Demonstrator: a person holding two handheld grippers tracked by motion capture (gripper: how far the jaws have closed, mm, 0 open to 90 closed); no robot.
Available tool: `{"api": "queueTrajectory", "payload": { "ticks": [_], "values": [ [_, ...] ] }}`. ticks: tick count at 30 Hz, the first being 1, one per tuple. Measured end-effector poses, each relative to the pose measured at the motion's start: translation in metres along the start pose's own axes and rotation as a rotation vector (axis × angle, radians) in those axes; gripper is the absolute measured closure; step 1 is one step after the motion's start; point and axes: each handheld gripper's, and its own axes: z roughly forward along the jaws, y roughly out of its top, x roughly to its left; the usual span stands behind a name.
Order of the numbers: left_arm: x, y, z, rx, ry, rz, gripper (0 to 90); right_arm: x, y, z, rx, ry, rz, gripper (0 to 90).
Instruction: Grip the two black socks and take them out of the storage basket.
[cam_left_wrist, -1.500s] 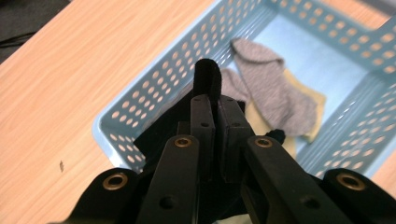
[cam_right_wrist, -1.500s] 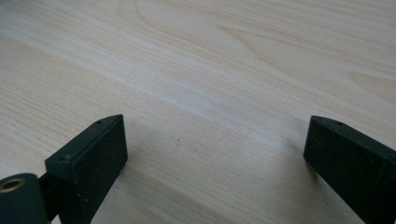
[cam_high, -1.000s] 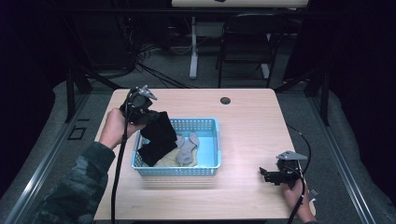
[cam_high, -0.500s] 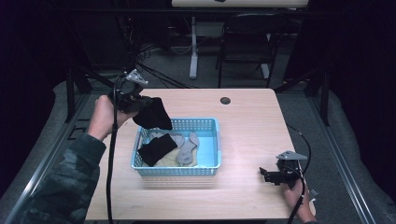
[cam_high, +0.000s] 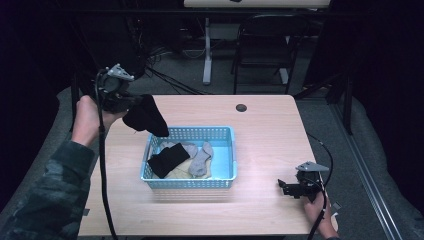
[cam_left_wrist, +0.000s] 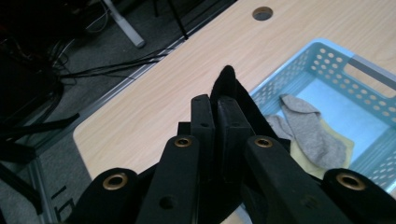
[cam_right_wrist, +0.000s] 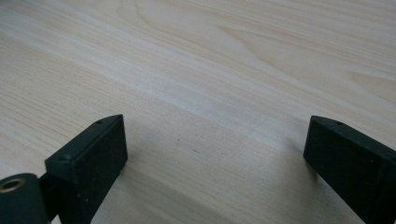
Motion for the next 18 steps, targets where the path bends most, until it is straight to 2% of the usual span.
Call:
{"api": "queueTrajectory", "payload": {
  "ticks": [7,10,12,14,17,18],
  "values": [
    [0.018,-0.012,-0.011,-0.003,0.038,-0.043,86.5,0.0,0.0,0.0,-0.004,0.001,0.004,5.6],
    [0.029,-0.023,-0.014,0.008,0.072,-0.068,86.5,0.0,0.0,0.0,-0.003,0.002,0.003,5.5],
    [0.032,-0.025,-0.013,0.019,0.076,-0.074,86.5,0.0,0.0,0.0,-0.004,0.002,0.004,5.6],
    [0.038,-0.035,-0.008,0.037,0.103,-0.092,86.4,0.0,0.0,0.0,-0.004,0.002,0.004,5.6],
    [0.042,-0.042,-0.005,0.051,0.107,-0.108,86.4,0.0,0.0,0.0,-0.004,0.002,0.004,5.5],
    [0.044,-0.05,0.0,0.076,0.12,-0.109,86.4,0.001,0.0,0.0,-0.008,0.004,0.008,5.5]
  ]
}}
